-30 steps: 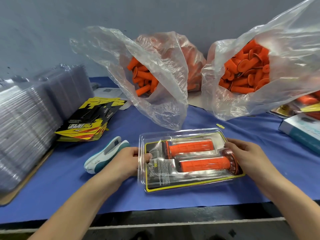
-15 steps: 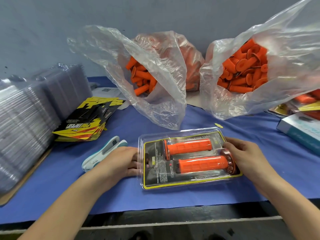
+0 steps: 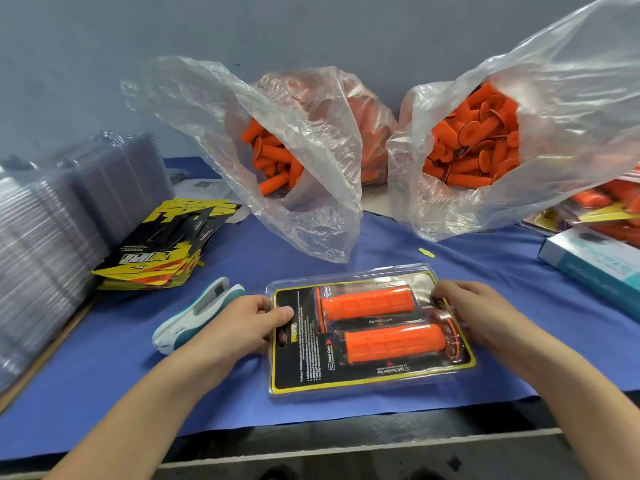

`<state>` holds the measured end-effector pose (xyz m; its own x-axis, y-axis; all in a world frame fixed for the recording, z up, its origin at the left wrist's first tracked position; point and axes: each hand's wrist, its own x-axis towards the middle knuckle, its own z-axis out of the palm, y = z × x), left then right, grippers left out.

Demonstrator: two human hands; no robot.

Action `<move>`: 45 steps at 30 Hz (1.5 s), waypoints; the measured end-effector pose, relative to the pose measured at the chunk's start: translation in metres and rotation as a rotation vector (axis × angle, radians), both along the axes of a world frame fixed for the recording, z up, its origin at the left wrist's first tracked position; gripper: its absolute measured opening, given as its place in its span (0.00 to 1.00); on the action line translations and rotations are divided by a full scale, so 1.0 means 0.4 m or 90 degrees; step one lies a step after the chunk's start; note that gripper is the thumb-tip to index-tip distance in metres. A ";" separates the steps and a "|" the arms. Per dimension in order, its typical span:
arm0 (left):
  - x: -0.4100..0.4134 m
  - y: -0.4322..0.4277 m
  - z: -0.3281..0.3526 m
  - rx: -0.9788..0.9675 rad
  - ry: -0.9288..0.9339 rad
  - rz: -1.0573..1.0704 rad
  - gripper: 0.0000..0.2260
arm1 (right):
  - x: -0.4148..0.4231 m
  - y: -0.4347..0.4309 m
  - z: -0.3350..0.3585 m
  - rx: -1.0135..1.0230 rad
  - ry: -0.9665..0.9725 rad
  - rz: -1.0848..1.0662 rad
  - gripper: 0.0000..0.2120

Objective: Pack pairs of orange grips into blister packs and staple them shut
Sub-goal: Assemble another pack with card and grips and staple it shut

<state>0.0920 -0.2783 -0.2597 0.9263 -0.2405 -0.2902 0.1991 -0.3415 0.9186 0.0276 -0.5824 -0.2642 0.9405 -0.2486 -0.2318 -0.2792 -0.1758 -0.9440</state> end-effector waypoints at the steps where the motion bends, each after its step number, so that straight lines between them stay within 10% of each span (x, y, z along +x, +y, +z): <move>1: 0.000 -0.001 0.001 -0.016 0.008 -0.003 0.06 | 0.008 -0.001 0.000 0.006 0.001 -0.003 0.12; 24: 0.116 -0.081 -0.036 -0.141 -0.075 0.064 0.07 | 0.100 0.009 0.001 0.239 -0.035 0.024 0.08; 35: 0.133 -0.040 -0.007 0.117 -0.161 -0.016 0.07 | 0.125 0.017 -0.006 0.272 -0.040 0.048 0.06; 39: 0.141 -0.082 0.067 0.369 -0.428 -0.053 0.16 | 0.128 0.020 -0.007 0.266 -0.044 0.039 0.06; 45: 0.140 -0.324 0.133 0.393 -0.511 -0.401 0.09 | 0.123 0.019 -0.004 0.292 -0.055 0.032 0.06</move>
